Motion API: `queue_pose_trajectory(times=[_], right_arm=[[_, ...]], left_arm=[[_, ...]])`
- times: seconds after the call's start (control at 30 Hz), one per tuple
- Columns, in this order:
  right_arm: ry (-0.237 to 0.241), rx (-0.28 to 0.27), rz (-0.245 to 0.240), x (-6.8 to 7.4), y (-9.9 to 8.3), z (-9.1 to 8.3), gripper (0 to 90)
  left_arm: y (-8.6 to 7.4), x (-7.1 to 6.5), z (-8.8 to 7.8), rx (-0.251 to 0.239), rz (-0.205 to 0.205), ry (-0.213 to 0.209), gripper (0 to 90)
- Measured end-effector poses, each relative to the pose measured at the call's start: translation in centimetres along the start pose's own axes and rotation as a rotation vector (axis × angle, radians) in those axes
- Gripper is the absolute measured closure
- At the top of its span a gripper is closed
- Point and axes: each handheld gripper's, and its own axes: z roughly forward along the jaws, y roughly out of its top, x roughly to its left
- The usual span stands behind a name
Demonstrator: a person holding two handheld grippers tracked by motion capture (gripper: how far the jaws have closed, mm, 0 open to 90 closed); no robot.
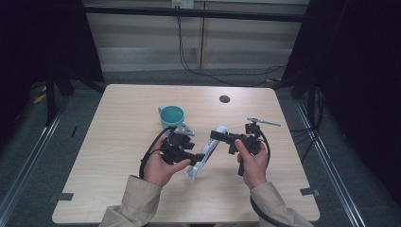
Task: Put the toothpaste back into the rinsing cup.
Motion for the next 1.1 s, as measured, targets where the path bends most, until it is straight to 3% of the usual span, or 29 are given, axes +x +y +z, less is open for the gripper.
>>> queue_pose_trajectory(times=[0.37, 0.53, 0.77, 0.93, 1.03, 1.07, 1.1], right_arm=[[-0.02, -0.025, 0.006, -0.5, 0.8, -1.4, 61.6], [-0.026, -0.036, 0.023, -1.0, 1.0, -1.9, 61.6], [-0.017, -0.027, 0.021, -0.7, 0.9, -1.4, 61.6], [0.009, -0.032, 0.027, -0.4, 0.8, -0.9, 61.6], [0.012, -0.031, 0.028, -0.3, 0.7, -0.8, 61.6], [0.015, -0.029, 0.031, -0.3, 0.6, -0.7, 61.6], [0.018, -0.03, 0.033, -0.3, 0.6, -0.7, 61.5]], left_arm=[[-2.0, 0.4, 1.2, 0.022, -0.036, -0.038, 35.5], [-2.7, 0.3, 1.8, 0.025, -0.028, -0.061, 31.8], [-2.4, -0.3, 2.6, 0.017, 0.004, -0.071, 29.9], [-2.4, -0.6, 2.9, 0.007, 0.026, -0.058, 40.0], [-2.4, -0.5, 2.7, -0.011, 0.036, -0.083, 48.3], [-2.4, -0.6, 2.6, -0.006, 0.044, -0.092, 55.6], [-2.3, -0.6, 2.5, 0.007, 0.046, -0.094, 56.8]])
